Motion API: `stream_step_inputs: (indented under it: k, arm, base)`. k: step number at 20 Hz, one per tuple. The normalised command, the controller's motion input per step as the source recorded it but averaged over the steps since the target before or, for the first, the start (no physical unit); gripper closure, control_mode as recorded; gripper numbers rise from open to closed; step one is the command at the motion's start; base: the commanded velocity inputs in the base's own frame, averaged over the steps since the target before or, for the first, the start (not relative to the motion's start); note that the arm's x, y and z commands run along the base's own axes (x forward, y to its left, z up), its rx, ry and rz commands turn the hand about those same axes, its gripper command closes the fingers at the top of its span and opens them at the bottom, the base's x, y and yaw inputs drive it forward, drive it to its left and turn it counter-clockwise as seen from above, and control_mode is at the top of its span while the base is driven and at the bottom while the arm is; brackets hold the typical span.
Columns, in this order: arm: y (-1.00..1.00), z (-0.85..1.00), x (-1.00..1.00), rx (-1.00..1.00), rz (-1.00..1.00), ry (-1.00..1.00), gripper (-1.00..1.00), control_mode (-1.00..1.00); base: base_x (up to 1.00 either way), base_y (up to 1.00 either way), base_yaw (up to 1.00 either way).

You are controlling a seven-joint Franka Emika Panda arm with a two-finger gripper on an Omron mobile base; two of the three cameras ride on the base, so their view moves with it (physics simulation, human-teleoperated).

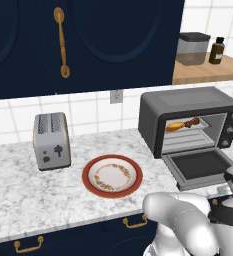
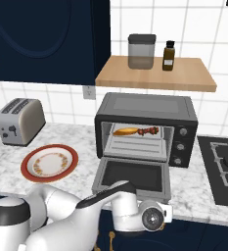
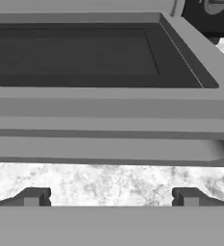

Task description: Pick up the kebab skewer and baguette bread, and place them inside the toaster oven. Close the toaster oven door and start by setting the timer.

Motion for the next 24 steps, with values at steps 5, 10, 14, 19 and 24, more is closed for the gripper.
stream_step_inputs:
  k: [5,10,14,19,24]
  arm:
    - [0.00,-0.06,0.16,0.00,0.00,0.00,-1.00,-1.00]
    - [0.00,-0.19,0.01,0.00,0.00,0.00,-1.00,-1.00]
    - [0.00,-0.02,0.00,0.00,0.00,0.00,-1.00,-1.00]
    - [0.00,-0.09,0.00,0.00,0.00,0.00,-1.00,-1.00]
    - [0.00,-0.09,0.08,0.00,0.00,0.00,-1.00,-1.00]
  base:
    - [0.00,0.00,0.00]
    - [0.00,0.00,0.00]
    - [0.00,0.00,0.00]
    - [0.00,0.00,0.00]
    - [0.00,0.00,0.00]
